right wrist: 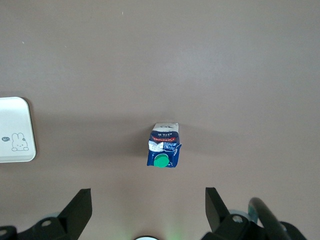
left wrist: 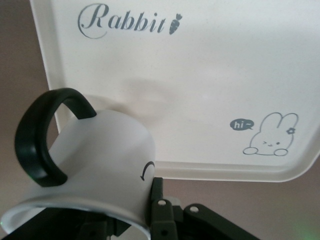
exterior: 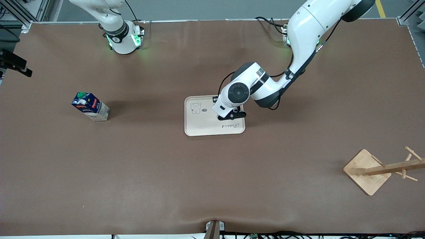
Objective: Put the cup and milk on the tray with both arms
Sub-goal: 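Lower the mug onto the tray while the right gripper reaches the milk, then open the left gripper and withdraw while the right gripper grasps milk, then close the right gripper on the milk carton and lift it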
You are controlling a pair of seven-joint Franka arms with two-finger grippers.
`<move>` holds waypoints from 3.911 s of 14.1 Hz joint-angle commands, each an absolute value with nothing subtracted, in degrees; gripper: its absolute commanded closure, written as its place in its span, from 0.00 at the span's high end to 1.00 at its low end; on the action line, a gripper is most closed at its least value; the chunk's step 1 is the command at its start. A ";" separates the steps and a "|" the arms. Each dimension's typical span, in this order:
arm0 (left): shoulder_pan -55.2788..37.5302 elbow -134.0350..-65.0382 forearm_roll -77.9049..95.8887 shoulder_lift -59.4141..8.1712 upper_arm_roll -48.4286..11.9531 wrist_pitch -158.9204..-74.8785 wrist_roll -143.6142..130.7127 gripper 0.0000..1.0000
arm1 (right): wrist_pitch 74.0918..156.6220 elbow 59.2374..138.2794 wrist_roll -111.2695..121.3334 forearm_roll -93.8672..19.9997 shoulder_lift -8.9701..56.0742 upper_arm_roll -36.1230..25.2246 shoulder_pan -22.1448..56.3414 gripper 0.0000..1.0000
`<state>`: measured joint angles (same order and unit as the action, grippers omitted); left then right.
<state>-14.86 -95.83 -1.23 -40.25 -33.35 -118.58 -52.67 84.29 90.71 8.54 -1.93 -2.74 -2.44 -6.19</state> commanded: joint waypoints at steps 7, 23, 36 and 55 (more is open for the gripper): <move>-17.58 -92.29 -2.46 -44.65 -31.11 -117.42 -53.53 0.42 | 86.48 89.47 8.00 -6.13 4.03 -2.02 -9.75 1.00; -6.61 -81.04 -2.72 -29.20 -31.11 -100.91 -51.17 1.00 | 84.46 100.18 -11.15 -5.84 11.08 -1.85 -7.13 1.00; 18.09 -80.95 -10.72 -10.20 -31.20 -87.37 -17.68 1.00 | 112.05 130.25 -5.83 1.48 -0.79 -1.67 -3.08 1.00; 0.70 -92.64 -1.67 6.76 -7.03 -85.43 -10.02 1.00 | 118.56 129.98 -9.39 5.63 -0.17 -1.76 -6.33 1.00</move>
<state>1.39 -90.47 -2.48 4.47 -7.97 -85.02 -9.97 117.61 128.19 -6.64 4.67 1.17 -2.25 -5.73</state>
